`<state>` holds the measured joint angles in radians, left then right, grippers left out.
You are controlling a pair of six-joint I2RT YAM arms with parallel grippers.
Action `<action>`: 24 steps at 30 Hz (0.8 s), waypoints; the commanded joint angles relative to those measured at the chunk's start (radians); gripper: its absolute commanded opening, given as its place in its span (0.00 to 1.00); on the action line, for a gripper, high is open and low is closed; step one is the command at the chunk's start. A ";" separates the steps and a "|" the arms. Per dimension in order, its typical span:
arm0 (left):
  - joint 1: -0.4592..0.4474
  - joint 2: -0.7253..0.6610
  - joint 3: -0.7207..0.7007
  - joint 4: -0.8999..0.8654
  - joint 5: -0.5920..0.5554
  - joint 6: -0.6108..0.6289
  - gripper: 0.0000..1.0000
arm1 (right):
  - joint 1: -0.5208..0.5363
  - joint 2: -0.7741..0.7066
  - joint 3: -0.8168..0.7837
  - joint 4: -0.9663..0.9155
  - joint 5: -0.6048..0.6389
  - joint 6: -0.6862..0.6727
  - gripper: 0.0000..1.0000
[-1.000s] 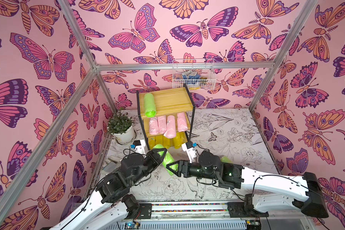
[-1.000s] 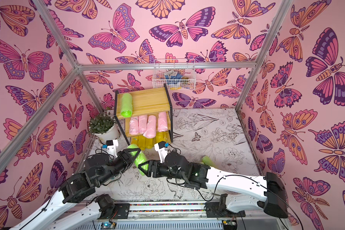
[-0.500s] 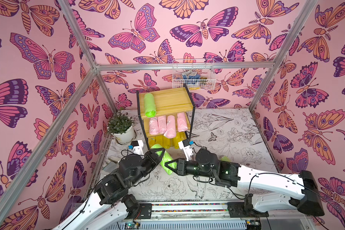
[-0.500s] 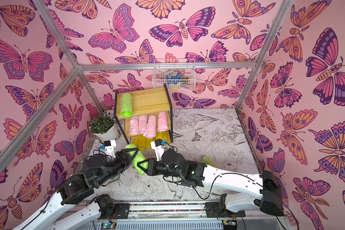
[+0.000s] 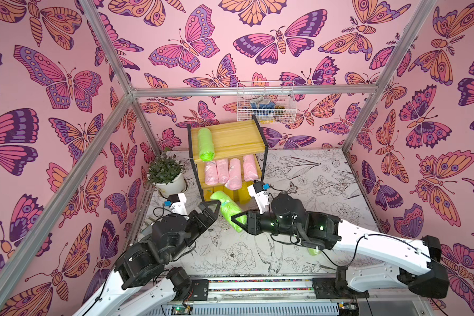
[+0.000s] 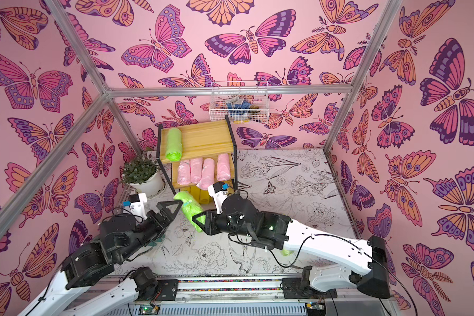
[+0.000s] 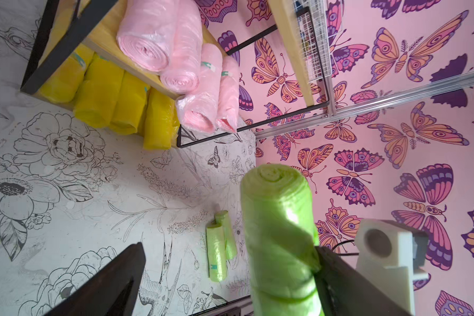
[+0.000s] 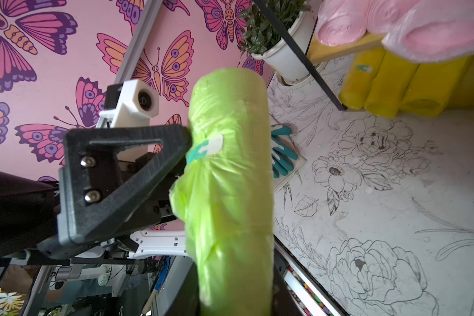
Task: Sort the rolls of trash bags by color and place them on the shelf
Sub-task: Place the roll of trash bags on the shelf.
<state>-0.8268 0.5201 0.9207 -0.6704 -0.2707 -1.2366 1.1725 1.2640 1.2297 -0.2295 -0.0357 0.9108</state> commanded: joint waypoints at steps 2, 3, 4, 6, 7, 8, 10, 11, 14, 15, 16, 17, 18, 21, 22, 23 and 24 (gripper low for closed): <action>0.000 -0.048 -0.011 -0.144 -0.073 0.028 0.99 | -0.119 -0.005 0.171 -0.039 -0.001 -0.098 0.00; 0.000 -0.054 -0.013 -0.149 -0.074 0.026 0.99 | -0.142 0.014 0.216 -0.059 -0.011 -0.116 0.00; -0.001 -0.057 -0.013 -0.153 -0.076 0.025 0.99 | -0.161 0.031 0.255 -0.075 -0.017 -0.130 0.00; 0.000 -0.058 -0.013 -0.162 -0.076 0.025 0.99 | -0.202 0.076 0.345 -0.105 -0.035 -0.159 0.00; 0.000 -0.059 -0.013 -0.165 -0.077 0.025 0.99 | -0.219 0.095 0.382 -0.114 -0.040 -0.171 0.00; 0.000 -0.058 -0.013 -0.167 -0.078 0.025 0.99 | -0.236 0.119 0.422 -0.129 -0.039 -0.181 0.00; 0.000 -0.057 -0.013 -0.170 -0.078 0.023 0.99 | -0.274 0.163 0.492 -0.147 -0.041 -0.199 0.00; 0.000 -0.057 -0.014 -0.172 -0.078 0.023 0.99 | -0.294 0.187 0.525 -0.160 -0.040 -0.207 0.00; 0.000 -0.058 -0.014 -0.176 -0.078 0.023 0.99 | -0.349 0.260 0.629 -0.204 -0.043 -0.232 0.00; 0.000 -0.057 -0.014 -0.179 -0.078 0.024 0.99 | -0.366 0.288 0.666 -0.224 -0.044 -0.243 0.00; -0.001 -0.057 -0.014 -0.183 -0.079 0.023 0.99 | -0.382 0.300 0.700 -0.241 -0.047 -0.253 0.00; 0.000 -0.059 -0.014 -0.185 -0.080 0.023 0.99 | -0.397 0.348 0.738 -0.265 -0.050 -0.264 0.00; 0.000 -0.059 -0.014 -0.187 -0.081 0.023 0.99 | -0.408 0.373 0.770 -0.286 -0.052 -0.271 0.00; 0.000 -0.060 -0.016 -0.193 -0.084 0.024 0.99 | -0.438 0.445 0.842 -0.321 -0.057 -0.288 0.00; 0.000 -0.058 -0.016 -0.192 -0.084 0.023 0.99 | -0.447 0.464 0.851 -0.324 -0.059 -0.288 0.00; 0.000 -0.059 -0.017 -0.195 -0.084 0.023 0.99 | -0.455 0.480 0.856 -0.323 -0.061 -0.288 0.00; 0.000 -0.057 -0.019 -0.195 -0.082 0.024 0.98 | -0.462 0.490 0.858 -0.321 -0.061 -0.286 0.00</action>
<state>-0.8268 0.4664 0.9192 -0.8417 -0.3370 -1.2316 0.7296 1.7348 2.0426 -0.5293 -0.0814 0.6571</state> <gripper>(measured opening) 0.985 0.270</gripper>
